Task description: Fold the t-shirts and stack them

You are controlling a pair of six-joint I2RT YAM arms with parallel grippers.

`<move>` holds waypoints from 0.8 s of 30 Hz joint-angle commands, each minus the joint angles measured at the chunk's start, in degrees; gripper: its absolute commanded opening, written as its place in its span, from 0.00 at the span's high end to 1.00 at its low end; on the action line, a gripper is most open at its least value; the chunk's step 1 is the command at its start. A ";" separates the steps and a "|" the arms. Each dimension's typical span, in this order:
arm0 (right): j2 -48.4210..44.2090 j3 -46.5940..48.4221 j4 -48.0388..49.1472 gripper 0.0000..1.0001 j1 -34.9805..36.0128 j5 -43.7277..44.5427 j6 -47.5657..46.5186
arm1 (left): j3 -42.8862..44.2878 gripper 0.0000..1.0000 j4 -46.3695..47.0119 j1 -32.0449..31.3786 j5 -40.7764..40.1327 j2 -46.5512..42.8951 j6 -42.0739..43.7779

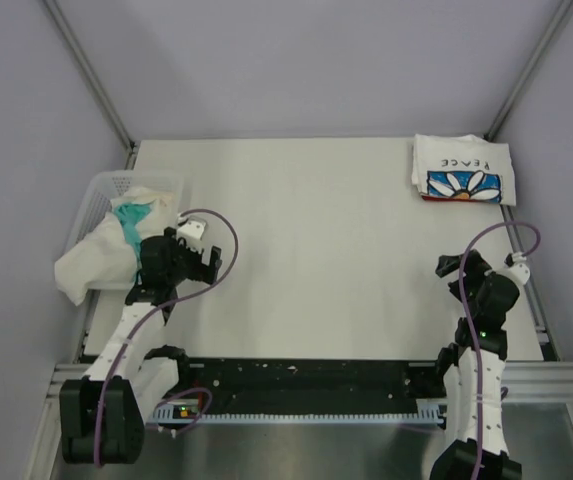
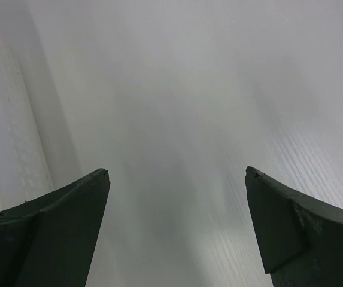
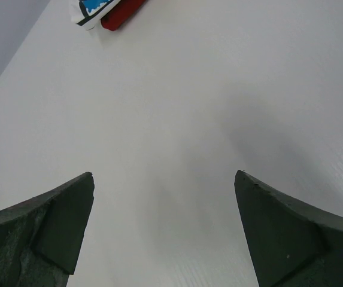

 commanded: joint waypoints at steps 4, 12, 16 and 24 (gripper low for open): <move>0.25 5.49 -0.51 0.01 0.69 -5.68 0.96 | 18.81 0.01 -16.91 0.10 -1.27 1.97 11.72; 0.78 14.81 -4.90 0.01 0.60 -18.52 -2.46 | 40.73 0.01 -36.22 17.21 -11.63 13.57 24.76; 0.69 16.13 -7.54 0.01 0.60 -18.97 -4.84 | 42.84 0.01 -39.46 25.39 -18.06 19.63 30.29; 0.61 15.26 -7.81 0.02 0.60 -18.18 -4.66 | 41.96 0.09 -40.52 33.93 -17.45 26.05 34.87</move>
